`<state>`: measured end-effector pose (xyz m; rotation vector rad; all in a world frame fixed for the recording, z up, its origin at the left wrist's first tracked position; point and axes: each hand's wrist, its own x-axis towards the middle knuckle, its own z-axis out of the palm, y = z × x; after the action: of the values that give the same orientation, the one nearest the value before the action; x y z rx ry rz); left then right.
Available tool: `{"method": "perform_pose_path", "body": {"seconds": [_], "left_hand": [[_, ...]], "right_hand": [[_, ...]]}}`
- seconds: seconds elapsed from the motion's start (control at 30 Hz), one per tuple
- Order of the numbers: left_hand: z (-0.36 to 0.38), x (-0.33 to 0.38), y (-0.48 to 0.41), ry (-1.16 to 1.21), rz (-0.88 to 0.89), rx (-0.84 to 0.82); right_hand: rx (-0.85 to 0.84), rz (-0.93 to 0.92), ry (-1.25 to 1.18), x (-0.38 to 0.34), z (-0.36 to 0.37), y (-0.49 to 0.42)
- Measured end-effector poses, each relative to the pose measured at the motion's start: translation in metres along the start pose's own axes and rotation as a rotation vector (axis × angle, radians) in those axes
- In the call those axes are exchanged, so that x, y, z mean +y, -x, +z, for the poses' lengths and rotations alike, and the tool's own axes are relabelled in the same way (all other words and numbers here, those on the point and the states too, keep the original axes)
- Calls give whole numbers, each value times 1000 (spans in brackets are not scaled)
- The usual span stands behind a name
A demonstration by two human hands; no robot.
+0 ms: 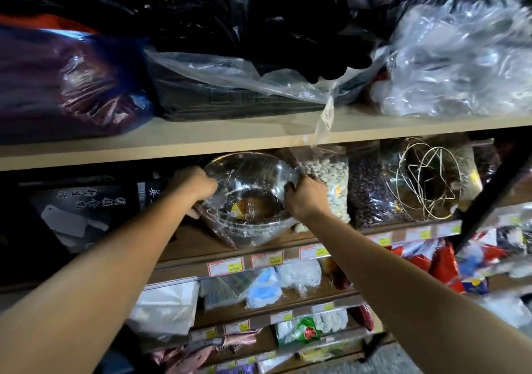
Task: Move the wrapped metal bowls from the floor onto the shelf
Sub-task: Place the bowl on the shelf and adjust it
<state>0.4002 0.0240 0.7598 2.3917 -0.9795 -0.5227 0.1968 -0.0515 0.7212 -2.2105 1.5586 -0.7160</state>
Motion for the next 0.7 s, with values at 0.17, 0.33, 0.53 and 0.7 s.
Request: {"method": "perform_pose_path", "body": {"seconds": [0.17,0.33,0.53,0.7], "left_hand": [[9,25,23,-469,62,22],[30,4,28,-437,77,111],[28,-6,27,-401,84,127],[26,-10,19,-376,112,129]], "right_hand": [[-34,-51,26,0,-12,12],[-116,-88,25,10,-13,27],[-115,-117,34,7,-8,26],[-144,-142,81,7,-5,25]]}}
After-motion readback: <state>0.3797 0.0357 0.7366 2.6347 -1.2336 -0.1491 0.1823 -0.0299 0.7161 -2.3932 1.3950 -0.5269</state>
